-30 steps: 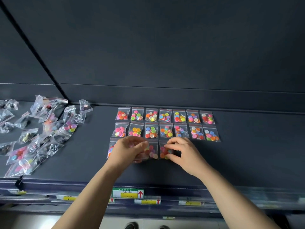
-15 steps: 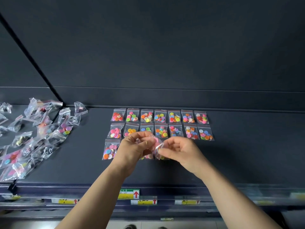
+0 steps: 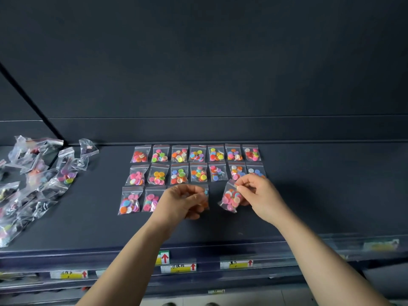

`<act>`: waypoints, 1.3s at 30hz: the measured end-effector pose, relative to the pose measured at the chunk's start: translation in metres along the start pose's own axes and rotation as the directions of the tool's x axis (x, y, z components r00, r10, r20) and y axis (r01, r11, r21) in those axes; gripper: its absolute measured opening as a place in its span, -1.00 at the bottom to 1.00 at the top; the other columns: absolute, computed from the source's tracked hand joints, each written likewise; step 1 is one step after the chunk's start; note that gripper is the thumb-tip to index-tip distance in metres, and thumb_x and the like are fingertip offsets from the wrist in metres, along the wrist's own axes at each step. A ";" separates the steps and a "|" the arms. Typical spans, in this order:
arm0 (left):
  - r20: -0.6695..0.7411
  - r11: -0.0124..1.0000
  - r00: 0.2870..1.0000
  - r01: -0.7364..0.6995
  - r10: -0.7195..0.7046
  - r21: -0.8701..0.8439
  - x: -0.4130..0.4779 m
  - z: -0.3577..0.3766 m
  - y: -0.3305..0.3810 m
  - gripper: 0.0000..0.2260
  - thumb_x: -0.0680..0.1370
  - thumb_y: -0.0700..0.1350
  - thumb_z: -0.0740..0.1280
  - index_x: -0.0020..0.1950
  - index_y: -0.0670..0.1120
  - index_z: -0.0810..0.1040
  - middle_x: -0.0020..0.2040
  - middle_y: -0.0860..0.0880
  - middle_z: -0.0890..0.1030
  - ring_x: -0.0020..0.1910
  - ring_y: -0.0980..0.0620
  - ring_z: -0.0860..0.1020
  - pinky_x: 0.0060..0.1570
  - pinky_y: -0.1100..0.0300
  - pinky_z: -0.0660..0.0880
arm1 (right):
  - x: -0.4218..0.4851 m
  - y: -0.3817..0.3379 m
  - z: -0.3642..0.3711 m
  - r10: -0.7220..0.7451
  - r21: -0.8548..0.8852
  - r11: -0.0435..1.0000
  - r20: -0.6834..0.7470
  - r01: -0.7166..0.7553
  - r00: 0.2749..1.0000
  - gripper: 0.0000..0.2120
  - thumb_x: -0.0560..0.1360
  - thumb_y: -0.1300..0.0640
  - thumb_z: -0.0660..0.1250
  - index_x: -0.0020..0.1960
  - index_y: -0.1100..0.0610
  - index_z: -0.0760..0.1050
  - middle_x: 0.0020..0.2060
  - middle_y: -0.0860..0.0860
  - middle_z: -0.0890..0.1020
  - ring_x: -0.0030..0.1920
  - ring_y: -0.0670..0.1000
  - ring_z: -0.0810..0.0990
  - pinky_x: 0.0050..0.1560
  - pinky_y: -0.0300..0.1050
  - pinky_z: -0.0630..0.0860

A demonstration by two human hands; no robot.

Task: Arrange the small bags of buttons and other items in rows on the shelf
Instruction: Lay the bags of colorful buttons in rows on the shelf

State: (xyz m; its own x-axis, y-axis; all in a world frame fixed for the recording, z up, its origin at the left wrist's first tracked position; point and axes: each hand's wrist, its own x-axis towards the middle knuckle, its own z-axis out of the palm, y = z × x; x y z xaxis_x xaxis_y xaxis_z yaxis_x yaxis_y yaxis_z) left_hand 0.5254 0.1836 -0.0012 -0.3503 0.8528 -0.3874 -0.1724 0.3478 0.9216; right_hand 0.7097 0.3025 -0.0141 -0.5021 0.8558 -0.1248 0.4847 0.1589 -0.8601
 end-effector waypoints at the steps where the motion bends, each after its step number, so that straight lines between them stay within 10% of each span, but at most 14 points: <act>1: -0.022 1.000 1.000 0.004 -0.004 -0.015 0.000 -0.001 0.000 -0.98 0.51 -0.23 0.39 -0.08 -0.16 0.60 -0.33 -0.02 0.66 -0.39 0.11 0.59 -0.38 0.25 0.54 | 0.003 0.004 0.001 -0.019 -0.083 0.996 0.011 0.020 1.000 -0.89 0.56 0.22 0.29 -0.08 0.06 0.55 -0.14 -0.01 0.64 -0.17 -0.08 0.62 -0.18 -0.19 0.61; 14: -0.110 0.994 0.994 0.002 -0.014 -0.110 0.000 -0.008 -0.004 -0.86 0.55 -0.13 0.35 0.03 -0.18 0.58 -0.22 -0.08 0.61 -0.23 -0.04 0.57 -0.29 0.24 0.57 | 0.003 0.014 0.017 -0.300 -0.362 0.886 0.026 0.288 0.954 -0.79 0.46 0.06 0.43 0.09 0.02 0.63 0.02 -0.17 0.58 0.04 -0.18 0.52 0.02 -0.37 0.43; 19: -0.102 0.977 0.989 -0.089 0.111 0.193 0.004 -0.007 -0.008 -0.94 0.51 -0.15 0.41 -0.04 -0.09 0.62 -0.33 0.05 0.59 -0.41 0.15 0.50 -0.42 0.34 0.44 | 0.002 0.026 0.024 -0.339 -0.423 0.834 0.114 0.354 0.934 -0.69 0.49 0.03 0.39 0.22 0.02 0.59 0.08 -0.18 0.53 0.12 -0.17 0.40 0.16 -0.32 0.32; 25: 0.063 0.556 0.917 -0.293 0.394 0.778 0.019 0.005 -0.008 -0.81 0.48 0.01 0.41 0.08 0.04 0.64 0.07 0.11 0.59 -0.04 0.16 0.54 -0.12 0.33 0.43 | 0.002 0.023 0.025 -0.343 -0.318 0.883 0.062 0.344 0.937 -0.72 0.53 0.07 0.35 0.22 0.07 0.59 0.09 -0.14 0.55 0.13 -0.17 0.44 0.14 -0.40 0.31; 39: 0.284 0.178 0.908 -0.348 0.307 0.920 0.041 0.021 0.000 -0.58 0.47 0.23 0.32 0.28 0.10 0.53 0.29 0.12 0.52 0.16 0.10 0.54 0.06 0.11 0.53 | -0.003 0.032 0.015 -0.320 -0.274 0.908 0.029 0.315 0.947 -0.76 0.47 0.12 0.43 0.13 0.08 0.64 0.06 -0.17 0.57 0.10 -0.18 0.50 0.12 -0.47 0.31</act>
State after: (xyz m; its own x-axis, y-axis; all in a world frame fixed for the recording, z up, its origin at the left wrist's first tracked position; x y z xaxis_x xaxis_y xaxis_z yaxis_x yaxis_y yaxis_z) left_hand 0.5307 0.2268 -0.0169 -0.1095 0.9921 -0.0619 0.9386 0.1237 0.3221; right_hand 0.7157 0.2975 -0.0484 -0.6513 0.7453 0.1429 0.4784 0.5494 -0.6851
